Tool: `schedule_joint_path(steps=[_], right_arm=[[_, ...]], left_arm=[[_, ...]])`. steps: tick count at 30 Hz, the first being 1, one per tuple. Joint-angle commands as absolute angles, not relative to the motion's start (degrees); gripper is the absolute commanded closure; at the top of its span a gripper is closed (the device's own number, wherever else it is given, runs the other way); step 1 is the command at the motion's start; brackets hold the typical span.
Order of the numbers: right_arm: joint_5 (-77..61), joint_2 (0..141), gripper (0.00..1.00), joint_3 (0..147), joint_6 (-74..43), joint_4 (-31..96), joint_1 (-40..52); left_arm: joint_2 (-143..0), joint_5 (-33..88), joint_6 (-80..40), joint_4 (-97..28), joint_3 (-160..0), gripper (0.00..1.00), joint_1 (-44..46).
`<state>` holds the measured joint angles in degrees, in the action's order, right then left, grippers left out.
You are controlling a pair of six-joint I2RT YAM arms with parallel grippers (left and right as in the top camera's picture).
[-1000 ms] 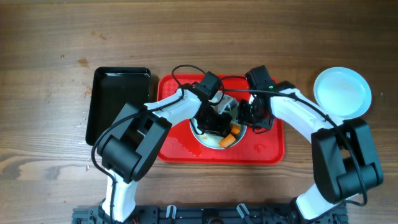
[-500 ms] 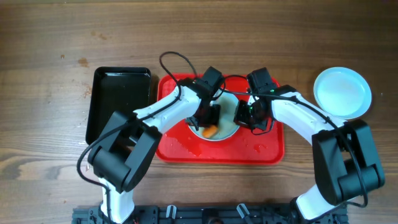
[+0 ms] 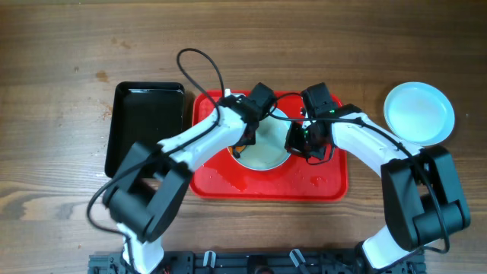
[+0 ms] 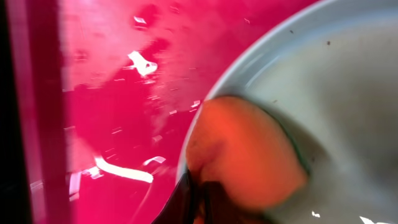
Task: Clean dirty plates on tray and stack at the side
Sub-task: 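Scrub the held plate with the sponge in the left gripper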
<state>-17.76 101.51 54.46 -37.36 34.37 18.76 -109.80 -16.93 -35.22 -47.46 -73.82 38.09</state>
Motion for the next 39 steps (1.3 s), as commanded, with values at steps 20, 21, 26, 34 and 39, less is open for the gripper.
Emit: schedule_joint_path(steps=[20,21,26,34,39], right_arm=[[-3.88,93.54,0.95,59.66,-33.65,40.42,18.59],[-4.12,93.54,0.95,59.66,-33.61,40.51,18.59],[-6.0,93.54,0.72,59.64,-33.1,40.25,18.59],[-6.0,93.54,0.59,59.64,-31.81,40.07,18.57],[-6.02,93.54,0.62,59.64,-31.48,40.01,18.57]], left_arm=[[-87.79,0.71,-22.15,-62.52,-72.82,0.96,18.2],[-88.51,1.32,-21.82,-61.45,-72.27,0.96,18.2],[-95.24,6.5,-21.89,-56.69,-68.95,0.67,18.2],[-107.72,11.11,-26.3,-51.42,-68.01,0.53,18.2],[-108.33,11.14,-32.86,-44.42,-68.03,0.58,18.2]])
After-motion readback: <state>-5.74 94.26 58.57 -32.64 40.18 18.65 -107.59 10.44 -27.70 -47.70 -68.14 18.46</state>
